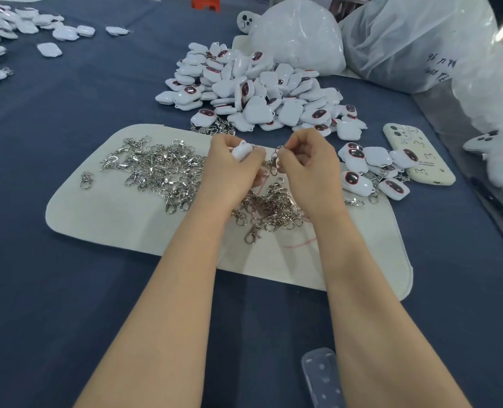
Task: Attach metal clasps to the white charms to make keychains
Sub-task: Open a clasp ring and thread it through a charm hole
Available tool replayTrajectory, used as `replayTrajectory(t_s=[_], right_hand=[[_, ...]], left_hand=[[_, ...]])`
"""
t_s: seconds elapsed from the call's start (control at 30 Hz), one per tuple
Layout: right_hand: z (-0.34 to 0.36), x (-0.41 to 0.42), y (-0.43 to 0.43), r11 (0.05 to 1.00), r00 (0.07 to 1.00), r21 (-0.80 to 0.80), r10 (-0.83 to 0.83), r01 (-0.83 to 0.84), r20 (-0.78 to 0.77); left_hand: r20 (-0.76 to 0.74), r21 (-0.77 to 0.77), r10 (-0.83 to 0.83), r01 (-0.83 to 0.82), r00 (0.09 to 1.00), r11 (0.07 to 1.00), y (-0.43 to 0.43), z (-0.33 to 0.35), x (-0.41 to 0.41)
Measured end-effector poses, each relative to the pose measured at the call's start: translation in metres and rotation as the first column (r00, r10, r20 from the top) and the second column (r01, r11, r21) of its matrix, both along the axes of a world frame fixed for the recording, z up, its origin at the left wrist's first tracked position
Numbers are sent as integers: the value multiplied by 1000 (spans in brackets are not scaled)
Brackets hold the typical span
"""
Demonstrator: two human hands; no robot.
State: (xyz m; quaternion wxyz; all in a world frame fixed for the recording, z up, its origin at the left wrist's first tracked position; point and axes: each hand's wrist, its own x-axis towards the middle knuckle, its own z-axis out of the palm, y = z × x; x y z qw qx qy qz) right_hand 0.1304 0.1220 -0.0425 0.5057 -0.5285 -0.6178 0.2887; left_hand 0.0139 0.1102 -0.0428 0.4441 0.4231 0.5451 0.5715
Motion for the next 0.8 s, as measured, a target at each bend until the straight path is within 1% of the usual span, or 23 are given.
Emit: replayTrajectory(t_s=[0.07,0.1,0.23,0.33,0.4,0.43,0.5,0.63,0.7,0.73,0.8], right_hand=[[0,1,1,1000,1000,-14,-19,19,3],[-1,1,1,999,1000,-19,-28,28,8],[-2,4,3,997,998,-33,-62,63,30],[-3,5,4,997,996,-22,-73,74,53],[-4,4,5,997,995,-18,-71,72,66],[-4,4,5,997,995,-14,-70,71,75],[-6,4,5,998,993,0,-67,67,99],[-7,5,6,997,986,39,-73,67,152],[-7,5,6,996,983,48,-76,69,166],[-7,5,6,997,983,47,-75,68,165],[-6,5,5,997,985,45,-69,62,160]], left_hand=[[26,-25,-30,31,999,999,-1,2,-2],[16,-20,-50,50,999,999,-1,3,-3],[-127,8,-80,82,989,997,1,5,-9],[-115,-9,-111,111,987,994,-3,7,-7],[-148,-7,-81,81,986,997,-5,9,-3],[-143,9,-60,62,988,998,-6,9,-3],[-63,17,-39,40,997,999,-7,7,-1],[9,-116,-145,145,989,983,-1,6,-1],[67,-168,-168,177,983,970,1,8,0],[68,-169,-171,180,983,969,2,9,0],[5,-121,-184,183,983,976,1,9,-1]])
